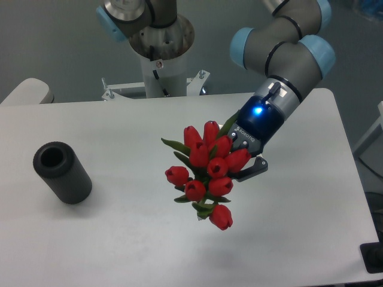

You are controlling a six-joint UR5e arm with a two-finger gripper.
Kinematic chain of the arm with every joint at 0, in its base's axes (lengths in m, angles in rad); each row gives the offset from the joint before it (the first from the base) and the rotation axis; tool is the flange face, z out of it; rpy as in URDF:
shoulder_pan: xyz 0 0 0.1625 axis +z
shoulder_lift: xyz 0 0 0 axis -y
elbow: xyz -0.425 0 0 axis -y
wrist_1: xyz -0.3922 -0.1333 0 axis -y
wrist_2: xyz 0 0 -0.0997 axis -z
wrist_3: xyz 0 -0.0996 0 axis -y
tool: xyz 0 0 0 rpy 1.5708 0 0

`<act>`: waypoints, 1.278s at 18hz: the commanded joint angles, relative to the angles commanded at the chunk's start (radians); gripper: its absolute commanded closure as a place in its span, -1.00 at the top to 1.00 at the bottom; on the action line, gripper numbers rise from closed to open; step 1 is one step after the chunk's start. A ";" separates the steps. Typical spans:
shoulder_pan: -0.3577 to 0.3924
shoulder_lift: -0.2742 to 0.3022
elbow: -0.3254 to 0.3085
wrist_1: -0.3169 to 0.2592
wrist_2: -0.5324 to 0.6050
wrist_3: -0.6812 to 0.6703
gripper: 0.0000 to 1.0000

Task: Place the flowers on the table
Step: 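Hold the red tulip bunch by the stems and begin lowering it, then lower the tulips and lay them flat on the table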

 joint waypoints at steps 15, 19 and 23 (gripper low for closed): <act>0.000 0.051 -0.017 -0.002 0.305 0.058 -0.28; -0.008 0.078 -0.041 -0.003 0.446 0.106 -0.28; -0.020 0.107 -0.086 -0.005 0.630 0.221 -0.28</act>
